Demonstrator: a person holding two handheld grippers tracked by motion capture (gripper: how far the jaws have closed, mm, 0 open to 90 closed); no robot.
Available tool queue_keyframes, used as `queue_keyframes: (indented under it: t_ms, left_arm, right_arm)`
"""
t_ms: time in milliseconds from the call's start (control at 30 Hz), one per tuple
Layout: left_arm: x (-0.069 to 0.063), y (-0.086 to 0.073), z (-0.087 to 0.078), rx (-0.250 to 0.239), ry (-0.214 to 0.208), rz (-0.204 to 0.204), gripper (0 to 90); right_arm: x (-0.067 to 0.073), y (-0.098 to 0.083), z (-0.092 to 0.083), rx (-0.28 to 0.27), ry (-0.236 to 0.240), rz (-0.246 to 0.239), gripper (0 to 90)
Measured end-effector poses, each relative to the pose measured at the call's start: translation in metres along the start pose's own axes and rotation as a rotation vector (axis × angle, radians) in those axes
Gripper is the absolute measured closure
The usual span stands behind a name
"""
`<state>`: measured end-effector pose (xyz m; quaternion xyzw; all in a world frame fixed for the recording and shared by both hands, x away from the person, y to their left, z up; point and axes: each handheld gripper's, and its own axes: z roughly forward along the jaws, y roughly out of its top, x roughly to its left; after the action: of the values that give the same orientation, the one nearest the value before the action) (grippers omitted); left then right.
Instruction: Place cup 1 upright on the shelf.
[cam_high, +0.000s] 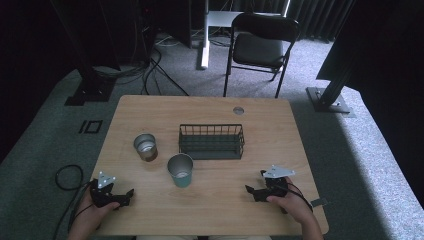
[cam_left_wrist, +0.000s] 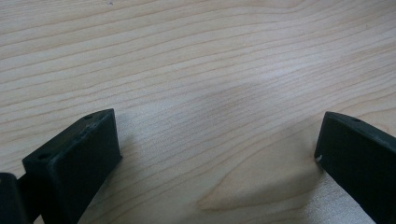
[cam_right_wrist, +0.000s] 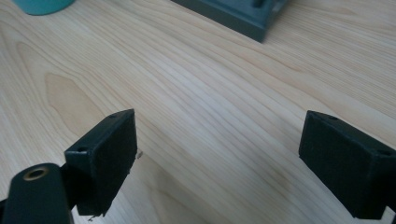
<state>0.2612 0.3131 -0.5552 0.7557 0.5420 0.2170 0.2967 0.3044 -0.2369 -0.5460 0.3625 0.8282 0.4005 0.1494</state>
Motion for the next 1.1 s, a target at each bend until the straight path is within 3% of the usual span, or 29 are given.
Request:
queue_keyframes:
  t_ms: [1100]
  left_arm:
    - [0.000, 0.000, 0.000, 0.000, 0.000, 0.001, 0.6]
  right_arm:
    - [0.063, 0.059, 0.064, -0.036, 0.180, -0.154, 11.3]
